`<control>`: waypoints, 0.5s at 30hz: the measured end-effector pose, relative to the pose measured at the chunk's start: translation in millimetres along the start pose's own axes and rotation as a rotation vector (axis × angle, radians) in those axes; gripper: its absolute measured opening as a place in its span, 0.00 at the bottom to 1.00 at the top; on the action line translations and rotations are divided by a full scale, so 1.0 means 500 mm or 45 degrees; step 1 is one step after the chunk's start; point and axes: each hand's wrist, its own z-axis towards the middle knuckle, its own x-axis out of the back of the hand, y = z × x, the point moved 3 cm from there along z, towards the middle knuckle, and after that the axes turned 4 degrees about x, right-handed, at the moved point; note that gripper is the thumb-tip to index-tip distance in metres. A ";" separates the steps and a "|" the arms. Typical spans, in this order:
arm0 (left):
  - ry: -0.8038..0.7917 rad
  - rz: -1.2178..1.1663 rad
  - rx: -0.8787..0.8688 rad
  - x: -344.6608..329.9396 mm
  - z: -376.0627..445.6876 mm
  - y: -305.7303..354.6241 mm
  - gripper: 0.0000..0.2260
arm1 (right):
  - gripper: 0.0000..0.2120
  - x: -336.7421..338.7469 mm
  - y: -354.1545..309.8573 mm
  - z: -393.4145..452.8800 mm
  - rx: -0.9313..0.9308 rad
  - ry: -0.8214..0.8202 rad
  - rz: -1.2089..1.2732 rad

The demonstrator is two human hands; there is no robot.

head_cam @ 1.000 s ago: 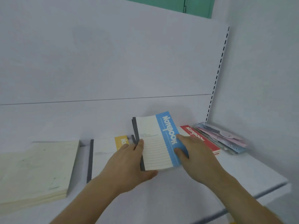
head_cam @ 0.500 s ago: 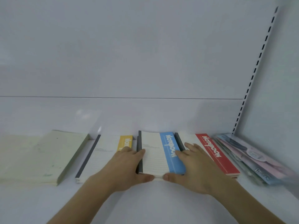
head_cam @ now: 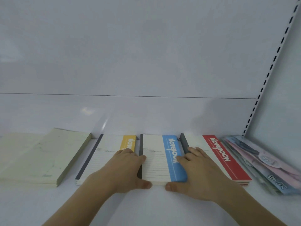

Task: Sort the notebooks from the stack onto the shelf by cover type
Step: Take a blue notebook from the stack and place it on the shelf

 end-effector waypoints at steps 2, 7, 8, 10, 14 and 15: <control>-0.010 -0.044 0.013 0.004 0.002 -0.002 0.26 | 0.55 0.001 0.000 0.004 0.004 0.027 0.008; -0.023 -0.074 -0.019 0.006 0.003 -0.008 0.28 | 0.55 -0.003 0.012 0.010 0.047 0.000 0.045; -0.027 -0.066 -0.032 0.005 0.003 -0.009 0.29 | 0.55 -0.002 0.015 0.010 0.060 -0.012 0.040; -0.031 -0.061 -0.043 0.003 0.004 -0.010 0.32 | 0.55 -0.001 0.017 0.014 0.072 -0.018 0.047; -0.028 -0.083 -0.015 0.001 0.008 -0.010 0.35 | 0.53 0.006 0.018 0.017 0.082 -0.031 0.090; -0.024 -0.072 -0.022 0.000 0.007 -0.010 0.34 | 0.53 0.006 0.019 0.015 0.083 -0.040 0.098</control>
